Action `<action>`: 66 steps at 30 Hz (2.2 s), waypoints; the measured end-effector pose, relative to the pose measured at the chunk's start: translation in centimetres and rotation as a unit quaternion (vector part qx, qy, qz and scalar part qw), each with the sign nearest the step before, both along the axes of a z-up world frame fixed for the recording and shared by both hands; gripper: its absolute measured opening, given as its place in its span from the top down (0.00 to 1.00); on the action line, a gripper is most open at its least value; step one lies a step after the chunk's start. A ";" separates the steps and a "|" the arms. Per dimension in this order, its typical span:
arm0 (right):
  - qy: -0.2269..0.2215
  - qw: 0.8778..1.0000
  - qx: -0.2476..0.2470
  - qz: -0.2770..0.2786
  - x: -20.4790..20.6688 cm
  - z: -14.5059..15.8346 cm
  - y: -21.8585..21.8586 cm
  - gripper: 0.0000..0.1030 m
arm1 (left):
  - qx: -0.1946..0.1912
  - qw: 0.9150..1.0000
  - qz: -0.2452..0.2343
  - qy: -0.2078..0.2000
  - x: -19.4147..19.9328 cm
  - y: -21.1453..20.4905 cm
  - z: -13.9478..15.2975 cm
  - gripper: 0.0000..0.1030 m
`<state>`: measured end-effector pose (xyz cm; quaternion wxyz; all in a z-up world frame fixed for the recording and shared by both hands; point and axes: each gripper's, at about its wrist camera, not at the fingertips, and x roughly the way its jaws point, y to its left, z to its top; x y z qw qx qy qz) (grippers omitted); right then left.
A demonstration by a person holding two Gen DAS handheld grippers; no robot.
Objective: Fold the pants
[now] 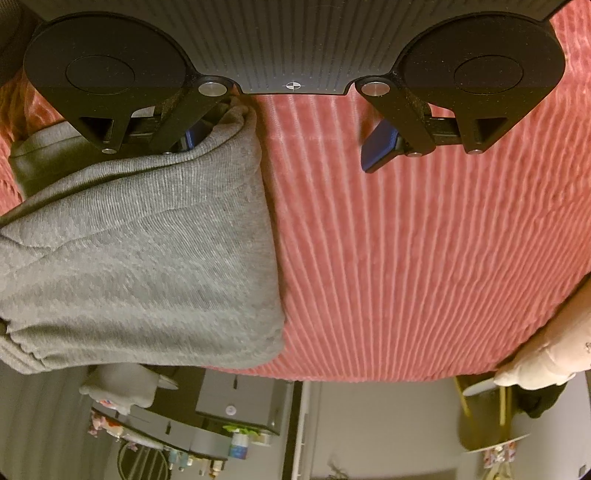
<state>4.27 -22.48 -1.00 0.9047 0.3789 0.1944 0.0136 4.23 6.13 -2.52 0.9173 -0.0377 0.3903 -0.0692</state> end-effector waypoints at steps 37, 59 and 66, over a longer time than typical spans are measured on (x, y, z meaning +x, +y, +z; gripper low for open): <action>0.058 0.998 -0.022 0.014 0.3 -2.9 0.9 0.55 | -0.096 0.995 0.002 0.009 0.1 2.0 0.6 0.78; 0.020 0.999 0.035 0.012 -0.1 -3.7 -1.5 0.55 | -0.071 0.997 -0.038 -0.005 -0.3 1.1 0.8 0.81; 0.116 0.992 -0.053 -0.025 1.1 -5.9 -2.3 0.51 | -0.025 0.998 -0.058 0.017 -0.1 -0.1 0.2 0.58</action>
